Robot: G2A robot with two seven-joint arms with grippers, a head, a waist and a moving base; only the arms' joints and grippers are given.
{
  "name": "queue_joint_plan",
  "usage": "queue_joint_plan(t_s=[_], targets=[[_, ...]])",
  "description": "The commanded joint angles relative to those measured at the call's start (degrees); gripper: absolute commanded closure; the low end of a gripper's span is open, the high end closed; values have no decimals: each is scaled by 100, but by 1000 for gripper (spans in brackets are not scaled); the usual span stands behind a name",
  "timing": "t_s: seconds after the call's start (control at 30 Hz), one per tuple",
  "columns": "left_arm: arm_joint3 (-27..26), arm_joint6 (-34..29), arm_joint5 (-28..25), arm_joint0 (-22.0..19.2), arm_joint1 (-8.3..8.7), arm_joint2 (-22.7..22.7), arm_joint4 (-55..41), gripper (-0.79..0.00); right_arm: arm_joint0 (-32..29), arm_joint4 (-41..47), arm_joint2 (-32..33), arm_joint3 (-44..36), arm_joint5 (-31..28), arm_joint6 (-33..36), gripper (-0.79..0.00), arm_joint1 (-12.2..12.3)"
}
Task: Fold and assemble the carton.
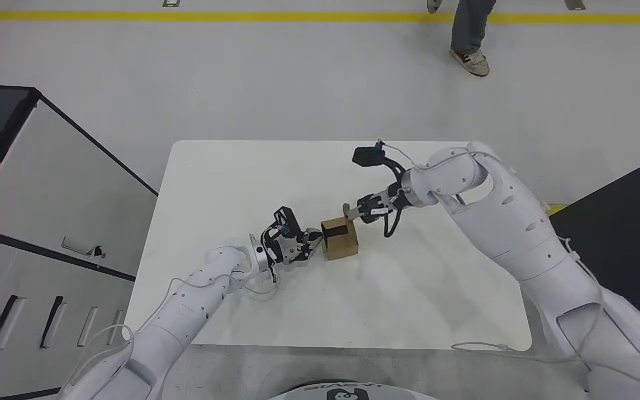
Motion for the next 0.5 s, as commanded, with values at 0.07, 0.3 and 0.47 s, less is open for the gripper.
queue_joint_plan(t_s=[0.07, 0.3, 0.47], targets=[[0, 0, 0, 0, 0, 0, 0, 0, 61, 7, -115, 59, 13, 18, -256, -43], [0, 0, 0, 0, 0, 0, 0, 0, 189, -319, -365, -9, 185, 114, -249, -102], [0, 0, 0, 0, 0, 0, 0, 0, 297, -503, -534, -106, 366, 258, -252, -151]])
